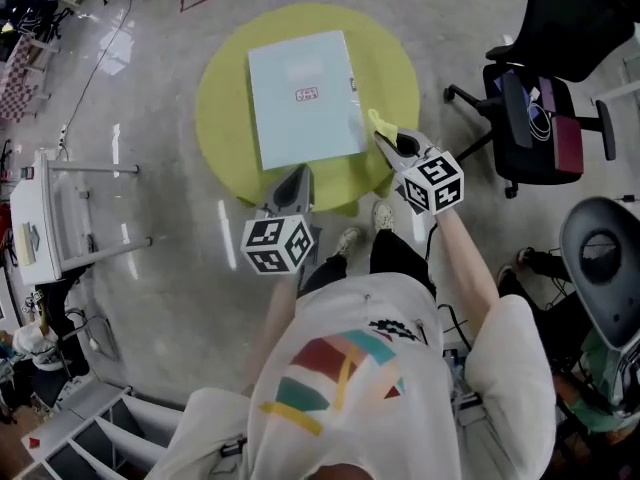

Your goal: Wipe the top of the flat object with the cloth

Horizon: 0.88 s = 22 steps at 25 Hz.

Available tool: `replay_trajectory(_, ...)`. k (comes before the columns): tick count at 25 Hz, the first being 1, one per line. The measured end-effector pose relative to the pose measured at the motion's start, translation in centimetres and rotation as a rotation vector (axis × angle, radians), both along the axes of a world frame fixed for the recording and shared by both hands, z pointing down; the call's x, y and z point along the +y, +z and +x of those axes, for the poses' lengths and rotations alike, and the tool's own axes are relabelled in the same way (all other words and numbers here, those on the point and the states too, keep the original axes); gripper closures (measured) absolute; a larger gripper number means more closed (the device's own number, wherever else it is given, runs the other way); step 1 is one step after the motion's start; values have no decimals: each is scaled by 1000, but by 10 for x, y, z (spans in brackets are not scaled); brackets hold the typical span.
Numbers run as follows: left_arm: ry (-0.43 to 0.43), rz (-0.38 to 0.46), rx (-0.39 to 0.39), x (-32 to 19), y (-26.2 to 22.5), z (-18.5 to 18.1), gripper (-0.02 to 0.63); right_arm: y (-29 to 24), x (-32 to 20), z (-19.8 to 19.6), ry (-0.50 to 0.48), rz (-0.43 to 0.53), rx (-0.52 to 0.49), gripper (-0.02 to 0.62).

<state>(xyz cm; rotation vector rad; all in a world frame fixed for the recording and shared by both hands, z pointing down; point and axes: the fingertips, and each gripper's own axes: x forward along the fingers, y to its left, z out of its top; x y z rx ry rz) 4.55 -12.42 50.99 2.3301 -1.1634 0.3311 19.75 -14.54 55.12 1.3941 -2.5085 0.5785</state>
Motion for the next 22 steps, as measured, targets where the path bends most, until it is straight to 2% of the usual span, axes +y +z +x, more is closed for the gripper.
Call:
replay_trajectory(3,13,87,-18,-14,-40,5,592,-63,-28,-1,32,112,59,568)
replay_trajectory(7,17,257,-49,-29,-109,10,592,-153,-37,-11,112,293,179,568)
replay_trajectory(10,9,367,-31,-27,-154,15,592,-209,-19,-25,162,409,170,568)
replay_trajectory(12,0,446,-17,-22,-181,19,592,-236,-6,-36,159,484,149,568)
replay_trajectory(15,-22,569,-1,-16,-211,21,592,-264,13,-51,143,593,131,566)
replay_trajectory(18,-65,660,6,-10,-225,17,592,-272,35,-63,120,666,163,566)
replay_trajectory(20,-85,710,2,-4,-230,18,592,-267,45,-66,93,687,204,566)
replay_trajectory(22,-92,737,-17,-1,-231,21,592,-259,48,-66,84,668,223,566)
